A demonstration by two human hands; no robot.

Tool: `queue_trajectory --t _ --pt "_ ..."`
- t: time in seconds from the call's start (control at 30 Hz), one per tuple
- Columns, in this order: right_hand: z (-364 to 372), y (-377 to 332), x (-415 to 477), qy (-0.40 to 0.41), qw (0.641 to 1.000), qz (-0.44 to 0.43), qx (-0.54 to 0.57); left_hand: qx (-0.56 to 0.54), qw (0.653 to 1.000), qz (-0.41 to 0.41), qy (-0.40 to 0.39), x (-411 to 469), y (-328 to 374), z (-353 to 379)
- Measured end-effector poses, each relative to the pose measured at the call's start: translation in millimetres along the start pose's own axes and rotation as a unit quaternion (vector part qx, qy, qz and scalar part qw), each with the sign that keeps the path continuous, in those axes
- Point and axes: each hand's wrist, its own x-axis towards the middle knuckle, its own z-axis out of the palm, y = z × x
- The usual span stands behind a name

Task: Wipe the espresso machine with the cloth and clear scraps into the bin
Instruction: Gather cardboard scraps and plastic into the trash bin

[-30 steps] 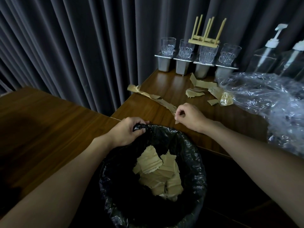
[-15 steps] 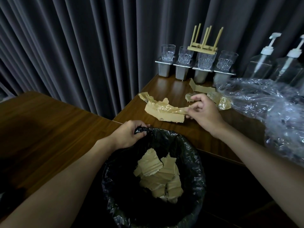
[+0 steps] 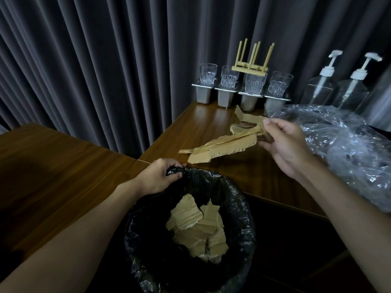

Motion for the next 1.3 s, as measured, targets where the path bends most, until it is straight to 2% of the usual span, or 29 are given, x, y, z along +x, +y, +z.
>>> queue_trajectory --t 0.13,0.23,0.3,0.37,0.43,0.47,0.53,0.57,0.63,0.77,0.8,0.93,1.07,1.13,1.23,1.3 --pt "-1.2 4.2 -5.6 -0.047 0.998 0.031 0.000 0.019 1.000 0.000 0.019 0.3 4.0 0.9" --pt "0.9 14.5 -7.1 -0.049 0.990 0.012 -0.132 0.014 1.000 0.014 0.015 -2.8 6.5 1.7" --pt "0.9 21.5 -5.0 -0.017 0.968 -0.033 -0.247 0.016 1.000 0.015 0.014 -3.0 5.0 1.0" --pt "-0.3 25.8 -3.1 0.005 0.927 -0.081 -0.365 0.020 1.000 0.008 0.010 -1.8 2.7 0.3" --pt "-1.7 31.6 -0.6 -0.009 0.891 -0.091 -0.444 0.024 1.000 0.003 0.009 -1.5 2.0 0.8" --pt "-0.5 35.6 -0.6 -0.045 0.892 -0.064 -0.445 0.027 1.000 0.003 0.008 -1.1 1.9 1.0" --pt "5.4 47.1 -3.4 -0.171 0.889 0.006 -0.425 0.035 0.999 0.008 0.008 -0.2 0.9 1.0" --pt "8.9 53.3 -5.3 -0.226 0.874 0.030 -0.430 0.038 0.999 0.010 0.007 0.0 0.3 0.8" --pt "13.3 64.1 -8.2 -0.272 0.839 0.038 -0.469 0.036 0.999 0.010 0.002 0.1 0.3 0.2" --pt "15.2 73.6 -6.4 -0.275 0.814 0.013 -0.511 0.024 1.000 0.001 0.000 0.5 1.7 -0.2" --pt "15.8 74.3 -6.6 -0.272 0.819 0.003 -0.505 0.017 1.000 -0.004 0.001 0.9 1.6 -0.1" --pt "16.1 67.6 -8.4 -0.265 0.876 0.002 -0.403 -0.006 1.000 -0.012 0.001 1.3 1.1 0.2" --pt "14.7 47.8 -12.7 -0.241 0.887 0.030 -0.393 -0.022 1.000 -0.012 -0.003 3.1 -1.8 0.9" --pt "16.2 39.5 -19.5 -0.245 0.873 0.040 -0.420 -0.023 1.000 -0.011 -0.004 3.3 -1.9 0.6" --pt "25.6 34.7 -34.8 -0.310 0.844 0.061 -0.434 -0.027 1.000 -0.011 -0.004 3.4 -2.8 0.7" --pt "33.3 37.6 -43.1 -0.341 0.847 0.084 -0.400 -0.023 1.000 -0.012 -0.001 3.7 -2.8 1.4"
